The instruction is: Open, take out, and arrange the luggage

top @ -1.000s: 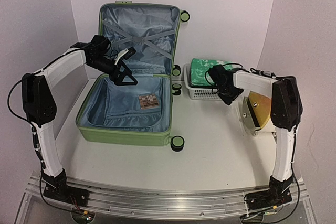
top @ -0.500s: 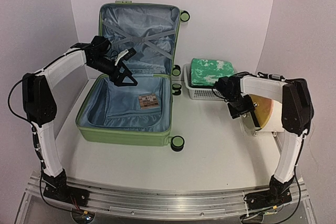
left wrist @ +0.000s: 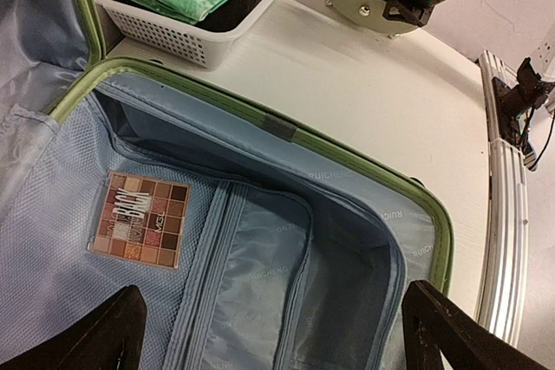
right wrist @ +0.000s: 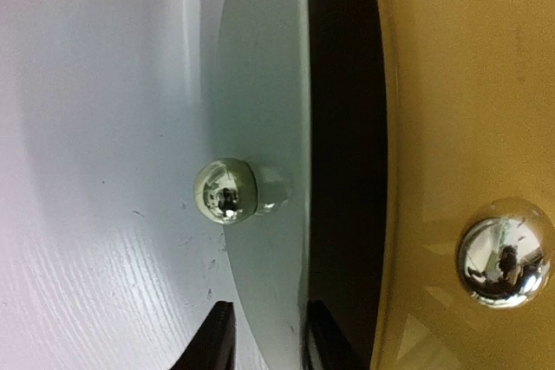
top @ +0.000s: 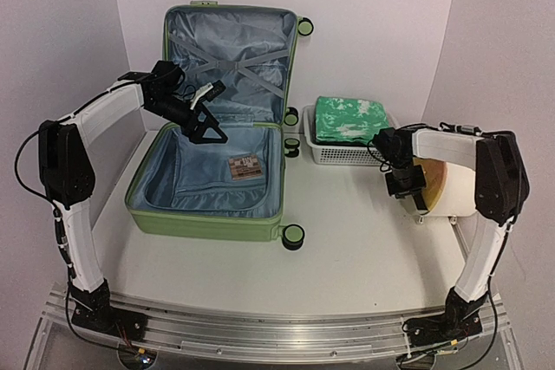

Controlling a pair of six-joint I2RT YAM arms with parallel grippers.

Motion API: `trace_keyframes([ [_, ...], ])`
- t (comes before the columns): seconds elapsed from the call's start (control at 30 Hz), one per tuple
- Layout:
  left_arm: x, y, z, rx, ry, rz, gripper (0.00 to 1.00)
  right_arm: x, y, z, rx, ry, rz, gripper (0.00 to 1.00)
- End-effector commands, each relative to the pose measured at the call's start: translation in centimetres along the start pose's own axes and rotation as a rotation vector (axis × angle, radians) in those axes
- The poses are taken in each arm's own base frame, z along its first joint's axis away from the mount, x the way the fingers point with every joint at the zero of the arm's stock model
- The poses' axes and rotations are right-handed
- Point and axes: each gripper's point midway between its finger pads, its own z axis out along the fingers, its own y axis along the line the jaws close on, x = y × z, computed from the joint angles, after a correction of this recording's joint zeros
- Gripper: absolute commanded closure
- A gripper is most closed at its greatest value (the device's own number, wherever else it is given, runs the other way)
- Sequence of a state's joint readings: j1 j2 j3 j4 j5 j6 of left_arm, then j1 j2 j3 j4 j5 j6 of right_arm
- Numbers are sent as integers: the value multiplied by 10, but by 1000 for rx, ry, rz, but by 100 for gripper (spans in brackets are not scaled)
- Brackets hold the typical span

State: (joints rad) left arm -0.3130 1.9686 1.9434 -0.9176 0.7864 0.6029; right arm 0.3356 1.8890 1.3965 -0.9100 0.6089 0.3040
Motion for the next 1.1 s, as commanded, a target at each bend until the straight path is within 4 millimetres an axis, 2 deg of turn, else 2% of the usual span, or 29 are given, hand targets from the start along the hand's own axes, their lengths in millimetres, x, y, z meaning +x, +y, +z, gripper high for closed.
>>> trace_keyframes([
  [0.0, -13, -3, -11, -3, -31, 33, 0, -30, 64, -34, -377, -162, -14, 77],
  [0.17, -13, -3, -10, -2, -30, 33, 0, -28, 69, -47, -445, -233, -107, 84],
  [0.33, -13, -2, -9, -2, -32, 37, 0, -27, 79, -63, -527, -307, -255, 81],
  [0.5, -15, -1, -10, -8, -35, 39, 0, -25, 78, -48, -470, -278, -271, 79],
  [0.6, -14, -2, -11, -7, -33, 39, 0, -25, 81, -49, -488, -269, -252, 77],
  [0.67, -14, -2, -11, -10, -32, 39, 0, -27, 78, -48, -474, -270, -243, 73],
  [0.73, -12, 0, -10, -19, -28, 32, 0, -30, 74, -52, -459, -280, -225, 62],
  [0.87, -4, 29, 1, -127, -5, -62, 1, -50, 62, -77, -451, -345, -166, 47],
  [0.97, 13, 53, 23, -220, 40, -172, 0, -74, 50, -106, -447, -421, -98, 37],
  [1.07, 29, 63, 53, -241, 101, -152, 0, -96, 43, -135, -473, -493, -52, 24],
])
